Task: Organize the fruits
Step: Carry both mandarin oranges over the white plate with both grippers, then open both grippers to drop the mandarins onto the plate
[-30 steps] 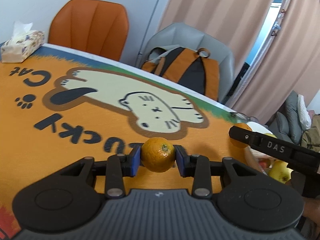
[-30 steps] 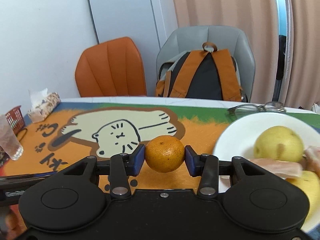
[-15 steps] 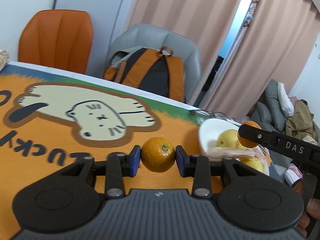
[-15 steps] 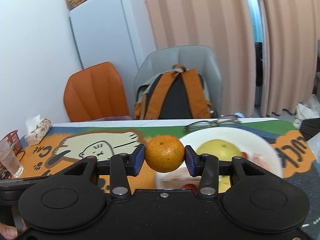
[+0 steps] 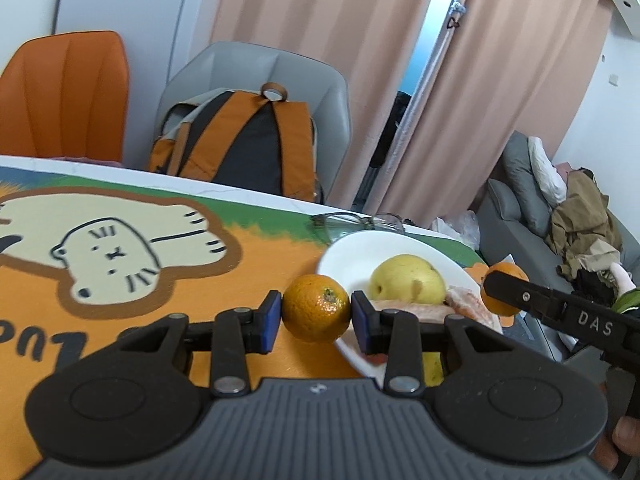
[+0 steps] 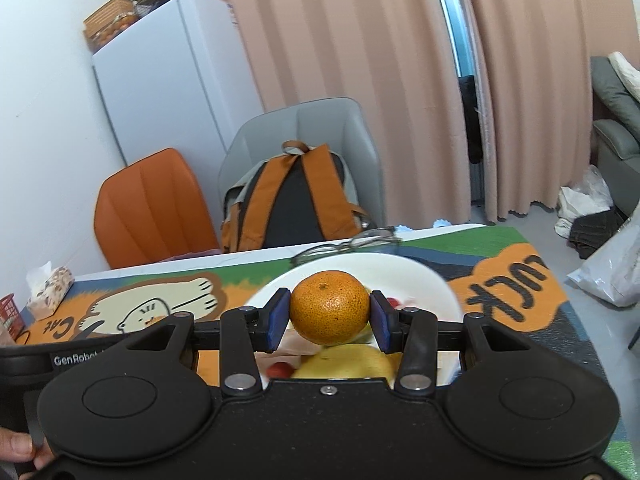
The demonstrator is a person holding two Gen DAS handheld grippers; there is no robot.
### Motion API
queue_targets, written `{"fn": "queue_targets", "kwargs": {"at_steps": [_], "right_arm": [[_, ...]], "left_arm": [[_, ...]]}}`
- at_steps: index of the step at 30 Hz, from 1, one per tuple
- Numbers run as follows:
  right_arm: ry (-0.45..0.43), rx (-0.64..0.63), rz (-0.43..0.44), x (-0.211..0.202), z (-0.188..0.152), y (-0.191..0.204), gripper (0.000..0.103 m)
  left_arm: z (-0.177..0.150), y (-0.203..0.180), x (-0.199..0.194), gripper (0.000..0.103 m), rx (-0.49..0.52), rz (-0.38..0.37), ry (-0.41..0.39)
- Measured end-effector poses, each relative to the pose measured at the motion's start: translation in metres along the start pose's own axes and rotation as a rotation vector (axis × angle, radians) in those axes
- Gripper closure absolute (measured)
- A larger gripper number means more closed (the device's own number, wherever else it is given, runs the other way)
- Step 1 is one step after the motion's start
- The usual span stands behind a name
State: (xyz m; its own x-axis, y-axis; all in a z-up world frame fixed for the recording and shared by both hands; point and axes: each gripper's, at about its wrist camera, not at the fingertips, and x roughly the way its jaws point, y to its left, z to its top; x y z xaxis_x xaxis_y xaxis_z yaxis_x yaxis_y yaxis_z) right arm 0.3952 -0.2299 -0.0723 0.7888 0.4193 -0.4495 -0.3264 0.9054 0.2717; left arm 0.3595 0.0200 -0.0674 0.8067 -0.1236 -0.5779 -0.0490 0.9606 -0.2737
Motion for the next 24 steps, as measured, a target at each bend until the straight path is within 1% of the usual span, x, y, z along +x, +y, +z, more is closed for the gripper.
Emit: {"fn": "queue_targets", "kwargs": {"at_steps": [7, 12, 14, 15, 16, 20, 24], "right_arm": [[-0.004, 0.04, -0.016, 0.008, -0.001, -0.025, 0.06], [-0.009, 0.065, -0.021, 0.014, -0.001, -0.037, 0.06], [-0.006, 0.068, -0.024, 0.016, -0.001, -0.04, 0.06], [-0.005, 0.068, -0.026, 0.017, 0.0, -0.041, 0.06], [-0.003, 0.071, -0.025, 0.018, 0.0, -0.042, 0.06], [-0.001, 0.075, -0.022, 0.022, 0.003, -0.044, 0.06], [-0.002, 0.076, -0.01, 0.023, 0.004, -0.039, 0.06]], "left_arm": [[0.009, -0.017, 0.03, 0.067, 0.009, -0.016, 0.018], [0.017, -0.023, 0.051, 0.067, 0.006, -0.023, 0.03], [0.018, -0.026, 0.058, 0.067, 0.0, -0.036, 0.032], [0.018, -0.027, 0.06, 0.063, -0.004, -0.036, 0.025], [0.019, -0.028, 0.062, 0.062, -0.004, -0.034, 0.021], [0.018, -0.028, 0.064, 0.062, -0.019, -0.019, 0.029], [0.015, -0.023, 0.056, 0.061, -0.017, -0.008, 0.033]]}}
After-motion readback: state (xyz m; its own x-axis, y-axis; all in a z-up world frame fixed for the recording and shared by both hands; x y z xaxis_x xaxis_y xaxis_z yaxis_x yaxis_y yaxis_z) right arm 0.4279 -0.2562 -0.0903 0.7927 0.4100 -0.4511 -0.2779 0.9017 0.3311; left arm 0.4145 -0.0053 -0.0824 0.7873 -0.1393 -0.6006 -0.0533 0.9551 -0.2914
